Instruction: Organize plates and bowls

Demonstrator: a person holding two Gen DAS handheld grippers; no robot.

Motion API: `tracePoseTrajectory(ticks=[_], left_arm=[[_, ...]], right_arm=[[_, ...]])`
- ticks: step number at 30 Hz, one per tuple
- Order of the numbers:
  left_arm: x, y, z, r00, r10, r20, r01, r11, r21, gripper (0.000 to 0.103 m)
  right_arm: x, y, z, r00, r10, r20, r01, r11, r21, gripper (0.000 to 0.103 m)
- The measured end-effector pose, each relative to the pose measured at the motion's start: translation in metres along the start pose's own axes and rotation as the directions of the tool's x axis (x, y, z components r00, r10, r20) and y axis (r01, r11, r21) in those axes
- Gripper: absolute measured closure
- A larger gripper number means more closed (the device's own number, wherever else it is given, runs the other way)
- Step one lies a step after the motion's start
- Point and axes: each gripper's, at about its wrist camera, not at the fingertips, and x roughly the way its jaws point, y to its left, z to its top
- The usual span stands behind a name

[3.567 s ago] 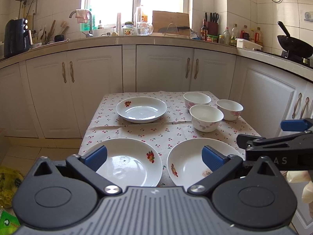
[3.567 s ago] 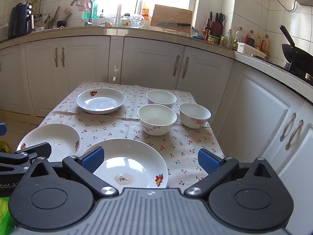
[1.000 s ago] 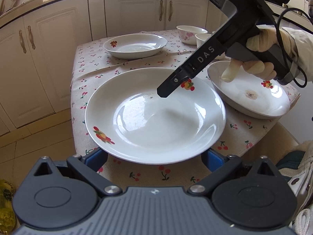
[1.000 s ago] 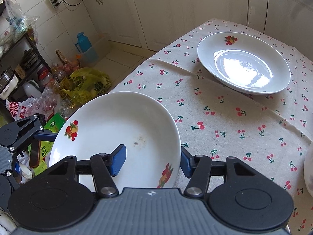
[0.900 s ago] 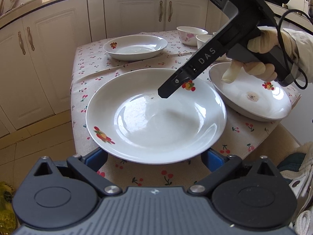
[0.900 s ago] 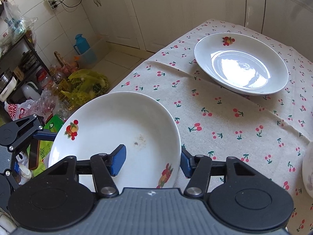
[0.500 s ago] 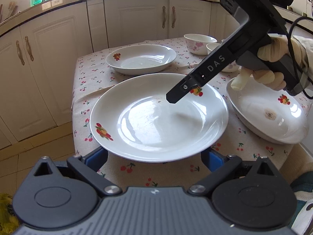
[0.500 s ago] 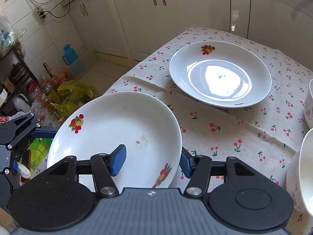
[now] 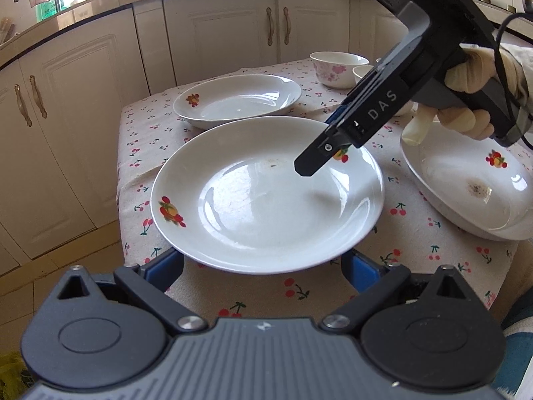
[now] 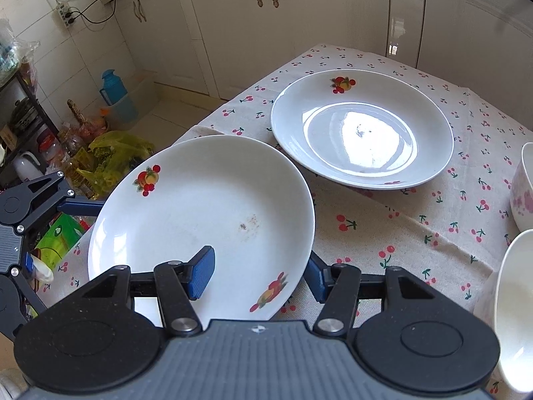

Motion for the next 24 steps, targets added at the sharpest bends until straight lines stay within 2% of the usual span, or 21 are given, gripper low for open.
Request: tracePoseTrajectory(ticks=[9,12,21,24], left_arm=[[0.005,0.01,-0.001,1.0,-0.03,0.002,0.03,0.996,0.084,0.002],[0.003,0.013,-0.001,0.999,-0.048,0.006,0.047,0.996,0.076,0.004],[0.001,0.005,0.0,0.995,-0.098,0.006,0.097,0.992,0.082,0.004],[0.001,0.002,0.0,0.997,-0.08,0.002,0.08,0.992,0.094,0.004]], right_arm=[[0.011,-0.011,0.011,0.999,0.044,0.009,-0.044,0.998,0.045,0.04],[0.011,-0.012,0.012,0.999,0.053,0.011,-0.053,0.997,0.056,0.04],[0.003,-0.013,0.004,1.0,0.016,-0.009,-0.016,0.999,0.049,0.039],[0.001,-0.015,0.003,1.0,0.014,-0.005,-0.014,0.998,0.066,0.036]])
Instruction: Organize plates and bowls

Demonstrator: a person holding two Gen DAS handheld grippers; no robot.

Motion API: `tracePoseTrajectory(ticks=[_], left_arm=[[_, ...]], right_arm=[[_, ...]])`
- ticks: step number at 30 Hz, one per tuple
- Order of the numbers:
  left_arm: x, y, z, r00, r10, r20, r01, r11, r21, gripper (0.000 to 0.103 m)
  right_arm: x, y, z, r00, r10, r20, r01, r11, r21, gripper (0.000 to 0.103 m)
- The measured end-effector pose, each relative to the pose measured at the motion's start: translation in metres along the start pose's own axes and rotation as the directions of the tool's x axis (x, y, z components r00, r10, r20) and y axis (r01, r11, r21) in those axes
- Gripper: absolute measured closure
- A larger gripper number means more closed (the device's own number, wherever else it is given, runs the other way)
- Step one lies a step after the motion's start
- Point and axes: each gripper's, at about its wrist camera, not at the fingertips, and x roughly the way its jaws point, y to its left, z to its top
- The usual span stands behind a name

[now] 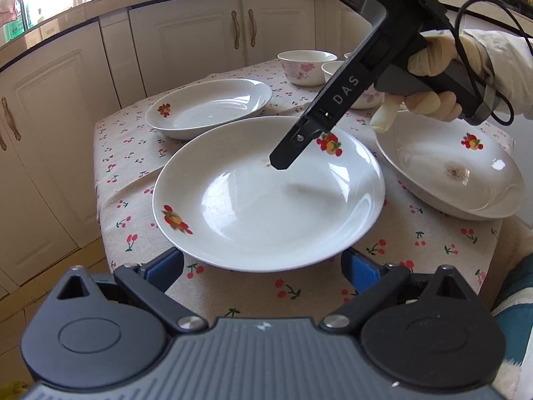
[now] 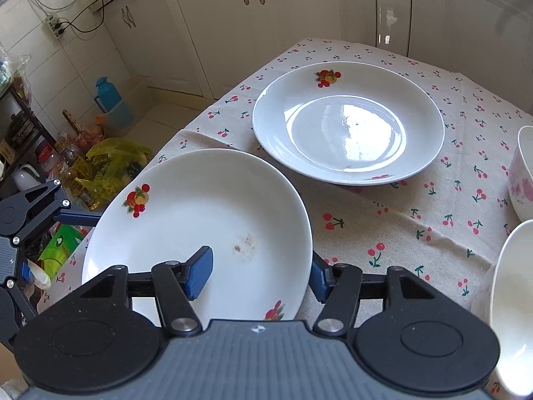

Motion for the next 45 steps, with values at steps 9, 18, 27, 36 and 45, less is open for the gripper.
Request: tracePoseTrajectory(ticks=[9,18,27,36,45], left_arm=[[-0.032,-0.019,-0.003,1.0,0.018,0.008,-0.018,0.999,-0.044,0.002],[-0.052,-0.06,0.012,0.995,0.08,0.065,-0.07,0.987,-0.142,0.002],[-0.042,-0.107,0.024,0.997,0.018,0.078,-0.006,0.989,-0.15,0.002],[-0.036,-0.131,0.037,0.997,0.027,0.068,-0.017,0.99,-0.138,0.002],[-0.027,-0.139,0.052,0.999,0.03,0.04,-0.026,0.994,-0.108,0.002]], right_arm=[[-0.058,0.01,-0.021,0.989,-0.075,0.128,0.082,0.996,-0.045,0.0],[-0.123,0.023,-0.096,0.95,-0.191,0.247,0.219,0.971,-0.092,0.0],[-0.159,0.011,-0.172,0.944,-0.193,0.269,0.204,0.979,-0.015,0.0],[-0.174,0.0,-0.228,0.955,-0.159,0.251,0.166,0.986,-0.005,0.0],[-0.157,-0.003,-0.251,0.96,-0.184,0.211,0.204,0.976,-0.08,0.0]])
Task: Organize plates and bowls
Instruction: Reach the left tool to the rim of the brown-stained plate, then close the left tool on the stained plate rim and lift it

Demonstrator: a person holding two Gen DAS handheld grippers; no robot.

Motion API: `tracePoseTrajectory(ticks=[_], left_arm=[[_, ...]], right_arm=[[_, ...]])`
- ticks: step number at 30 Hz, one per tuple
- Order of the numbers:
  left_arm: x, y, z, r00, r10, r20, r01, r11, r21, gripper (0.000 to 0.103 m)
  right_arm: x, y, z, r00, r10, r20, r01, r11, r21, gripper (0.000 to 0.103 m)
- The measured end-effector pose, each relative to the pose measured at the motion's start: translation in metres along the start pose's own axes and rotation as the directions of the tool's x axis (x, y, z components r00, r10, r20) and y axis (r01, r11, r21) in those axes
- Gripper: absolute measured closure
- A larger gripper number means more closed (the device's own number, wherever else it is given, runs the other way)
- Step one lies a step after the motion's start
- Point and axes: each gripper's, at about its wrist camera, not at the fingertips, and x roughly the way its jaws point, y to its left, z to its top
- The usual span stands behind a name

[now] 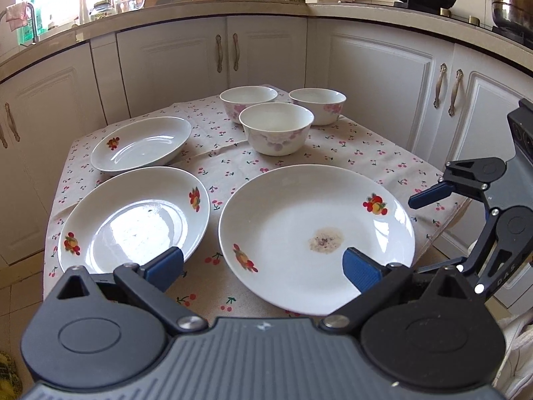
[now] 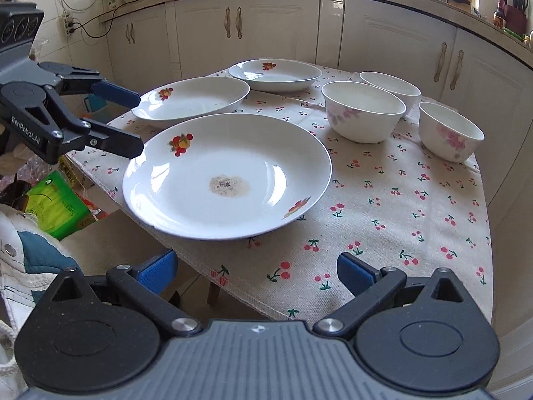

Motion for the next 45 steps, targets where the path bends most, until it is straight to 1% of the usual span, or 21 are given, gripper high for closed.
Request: tracePoseTrajectory(ticks=[7,12,15,17,20,21,22,23,29,32,34,38,42,45], left_arm=[[0.011,0.0,0.012,0.998,-0.038,-0.054,0.041,0.997,0.058,0.002],[0.024,0.004,0.024,0.993,-0.073,-0.094,0.081,0.993,0.084,0.004],[0.033,0.006,0.031,0.99,-0.089,-0.113,0.1,0.99,0.102,0.005],[0.041,0.006,0.035,0.986,-0.103,-0.129,0.117,0.987,0.109,0.01],[0.053,0.008,0.042,0.98,-0.123,-0.154,0.142,0.983,0.118,0.011],[0.058,0.009,0.044,0.979,-0.121,-0.164,0.142,0.982,0.121,0.012],[0.062,0.01,0.046,0.978,-0.123,-0.171,0.145,0.982,0.123,0.016],[0.066,0.01,0.048,0.976,-0.13,-0.177,0.153,0.98,0.127,0.016],[0.087,0.014,0.058,0.966,-0.137,-0.22,0.172,0.974,0.146,0.018],[0.096,0.016,0.062,0.957,-0.151,-0.247,0.191,0.971,0.146,0.02],[0.101,0.017,0.063,0.948,-0.168,-0.271,0.211,0.967,0.14,0.02],[0.108,0.018,0.065,0.934,-0.186,-0.304,0.237,0.961,0.141,0.024],[0.113,0.018,0.069,0.917,-0.216,-0.337,0.273,0.953,0.132,0.024],[0.116,0.017,0.071,0.911,-0.215,-0.352,0.28,0.949,0.147,0.025]], right_arm=[[0.018,0.01,0.006,1.0,-0.005,0.011,0.007,0.995,-0.101,0.0],[0.027,0.014,0.011,1.0,0.013,0.014,-0.011,0.99,-0.139,0.0],[0.031,0.013,0.012,1.0,0.025,0.014,-0.022,0.99,-0.139,0.0],[0.034,0.011,0.012,0.999,0.041,0.01,-0.039,0.991,-0.13,0.0],[0.035,0.012,0.011,0.999,0.048,0.012,-0.046,0.989,-0.137,0.0],[0.035,0.013,0.011,0.999,0.049,0.012,-0.047,0.989,-0.141,0.0],[0.035,0.013,0.011,0.999,0.05,0.012,-0.048,0.989,-0.143,0.0],[0.035,0.013,0.011,0.999,0.049,0.011,-0.047,0.989,-0.143,0.0],[0.034,0.013,0.012,0.999,0.052,0.009,-0.05,0.99,-0.13,0.0],[0.034,0.01,0.014,0.998,0.07,0.011,-0.068,0.993,-0.101,0.0],[0.035,0.012,0.014,0.998,0.06,0.014,-0.058,0.992,-0.108,0.0],[0.035,0.013,0.014,0.998,0.06,0.014,-0.058,0.993,-0.103,0.0],[0.035,0.013,0.015,0.998,0.058,0.013,-0.056,0.992,-0.11,0.0],[0.036,0.015,0.016,0.998,0.056,0.012,-0.054,0.991,-0.124,0.0]])
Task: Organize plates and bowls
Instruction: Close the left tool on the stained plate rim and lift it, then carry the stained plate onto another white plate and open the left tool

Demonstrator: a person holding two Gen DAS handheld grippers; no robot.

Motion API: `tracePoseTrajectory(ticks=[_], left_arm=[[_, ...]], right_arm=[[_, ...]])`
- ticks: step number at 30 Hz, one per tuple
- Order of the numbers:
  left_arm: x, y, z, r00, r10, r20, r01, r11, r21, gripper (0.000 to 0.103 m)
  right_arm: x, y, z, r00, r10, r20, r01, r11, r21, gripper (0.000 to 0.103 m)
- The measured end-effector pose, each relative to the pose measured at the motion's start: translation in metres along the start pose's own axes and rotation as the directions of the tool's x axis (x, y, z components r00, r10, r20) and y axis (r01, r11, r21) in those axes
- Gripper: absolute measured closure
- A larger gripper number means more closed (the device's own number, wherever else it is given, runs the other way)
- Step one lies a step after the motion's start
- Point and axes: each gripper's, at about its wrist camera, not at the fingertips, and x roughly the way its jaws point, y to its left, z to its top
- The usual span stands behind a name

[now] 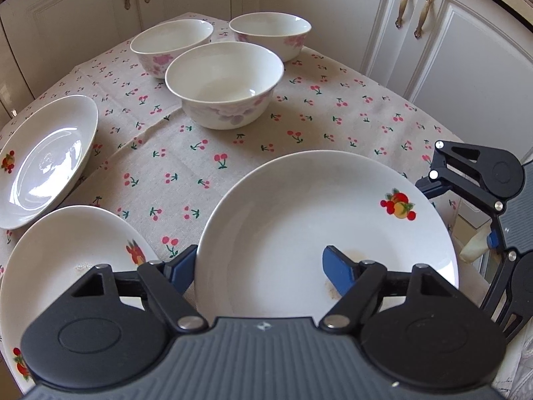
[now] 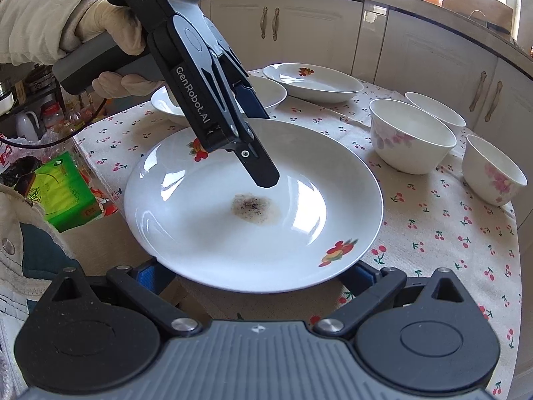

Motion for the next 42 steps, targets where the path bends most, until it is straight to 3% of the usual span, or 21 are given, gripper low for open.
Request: tracePoseTrajectory(ticks=[7,24,42], left_arm=[[0.004,0.0,0.003,1.0,-0.004,-0.028,0.005,1.0,0.026,0.025],[-0.001,0.013,0.006,0.996,-0.082,-0.025,0.081,0.997,-0.017,0.025],[-0.026,0.038,0.012,0.998,-0.058,0.039,0.06,0.998,-0.034,0.025]], right_arm=[[0.0,-0.002,0.002,1.0,0.01,-0.004,-0.01,1.0,-0.001,0.0],[0.001,-0.002,0.006,1.0,0.006,-0.024,-0.007,1.0,-0.019,0.0],[0.003,-0.012,0.038,1.0,0.025,-0.009,-0.025,0.999,-0.029,0.0]])
